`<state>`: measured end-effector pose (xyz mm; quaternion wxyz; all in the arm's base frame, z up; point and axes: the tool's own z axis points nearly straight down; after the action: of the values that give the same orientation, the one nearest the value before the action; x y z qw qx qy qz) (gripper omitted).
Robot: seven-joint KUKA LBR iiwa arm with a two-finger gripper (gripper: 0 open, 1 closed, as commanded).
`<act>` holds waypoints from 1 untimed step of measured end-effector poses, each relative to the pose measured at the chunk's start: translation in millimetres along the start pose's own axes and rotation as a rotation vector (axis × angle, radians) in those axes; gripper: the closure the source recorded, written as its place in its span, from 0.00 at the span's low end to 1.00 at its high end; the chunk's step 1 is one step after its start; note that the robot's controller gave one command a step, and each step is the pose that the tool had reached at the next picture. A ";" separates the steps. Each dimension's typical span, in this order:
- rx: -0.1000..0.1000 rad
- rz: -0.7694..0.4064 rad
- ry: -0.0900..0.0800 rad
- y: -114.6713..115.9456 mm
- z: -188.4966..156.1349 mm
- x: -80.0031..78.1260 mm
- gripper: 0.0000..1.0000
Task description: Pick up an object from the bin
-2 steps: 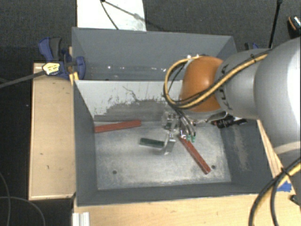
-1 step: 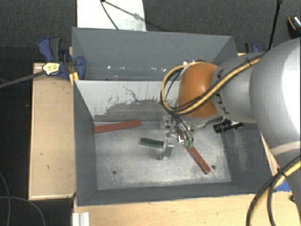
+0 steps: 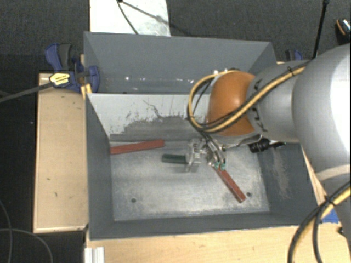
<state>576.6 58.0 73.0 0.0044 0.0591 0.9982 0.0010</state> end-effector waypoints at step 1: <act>0.002 -0.002 0.005 -0.6 2.1 1.9 0.00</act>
Offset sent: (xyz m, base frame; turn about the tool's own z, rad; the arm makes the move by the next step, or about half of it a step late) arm 0.0000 0.0000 0.0000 0.0000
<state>574.6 57.6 70.8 0.0017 0.0581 0.9983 0.0002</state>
